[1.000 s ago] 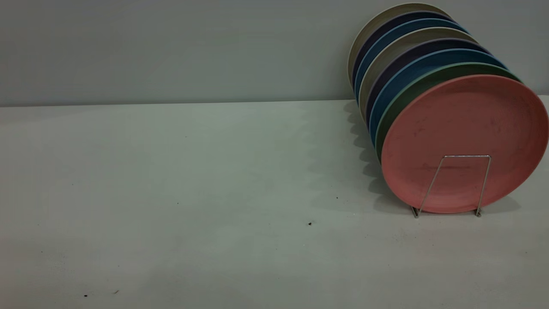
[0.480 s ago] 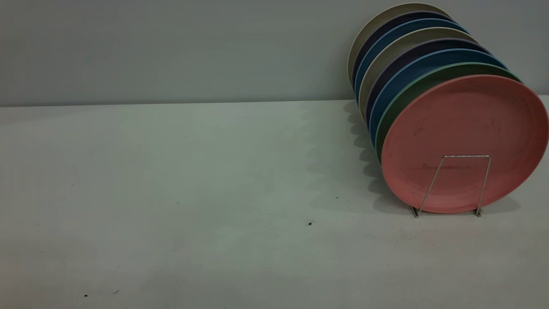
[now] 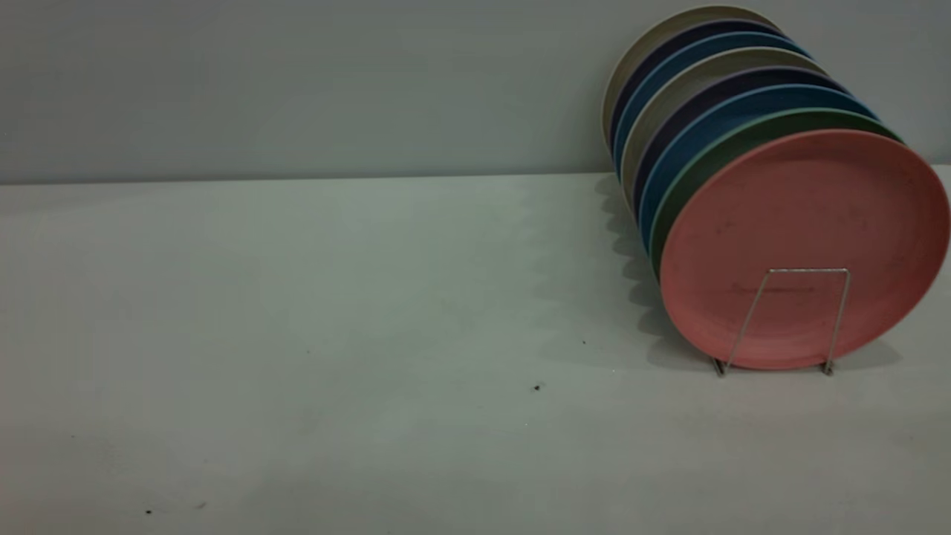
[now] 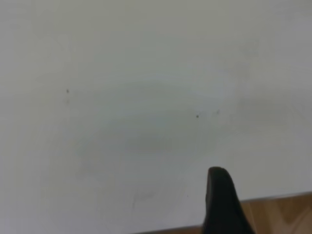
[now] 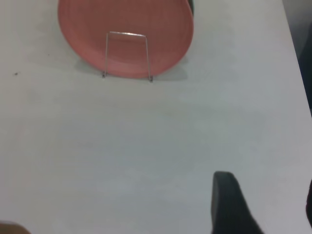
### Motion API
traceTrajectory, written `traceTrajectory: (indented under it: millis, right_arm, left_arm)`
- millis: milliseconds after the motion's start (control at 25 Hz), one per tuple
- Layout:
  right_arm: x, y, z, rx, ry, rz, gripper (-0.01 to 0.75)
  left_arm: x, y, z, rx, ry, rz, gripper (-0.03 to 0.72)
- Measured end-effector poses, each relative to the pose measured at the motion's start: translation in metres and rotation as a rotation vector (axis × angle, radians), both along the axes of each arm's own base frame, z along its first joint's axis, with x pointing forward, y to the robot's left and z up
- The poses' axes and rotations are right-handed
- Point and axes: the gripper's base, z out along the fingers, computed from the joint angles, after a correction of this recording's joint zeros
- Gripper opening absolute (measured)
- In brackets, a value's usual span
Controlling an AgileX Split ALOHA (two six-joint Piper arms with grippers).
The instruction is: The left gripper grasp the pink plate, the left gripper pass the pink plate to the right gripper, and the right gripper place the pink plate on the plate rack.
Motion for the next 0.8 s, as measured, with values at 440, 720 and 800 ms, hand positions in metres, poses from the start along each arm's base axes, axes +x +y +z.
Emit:
traceTrajectory:
  millis: [440,720,800]
  right_arm:
    - [-0.0002,0.0,0.0,0.0,-0.001,-0.004,0.391]
    - [-0.0002,0.0,0.0,0.001,-0.001,-0.005,0.391]
    - [-0.0002,0.0,0.0,0.001,-0.001,-0.005,0.391]
  left_arm:
    - [-0.0012,0.0,-0.0002,-0.002,-0.007,0.002,0.47]
    - [-0.0012,0.0,-0.0002,-0.002,-0.007,0.002,0.47]
    - [-0.0012,0.0,-0.0002,-0.002,-0.007,0.002,0.47]
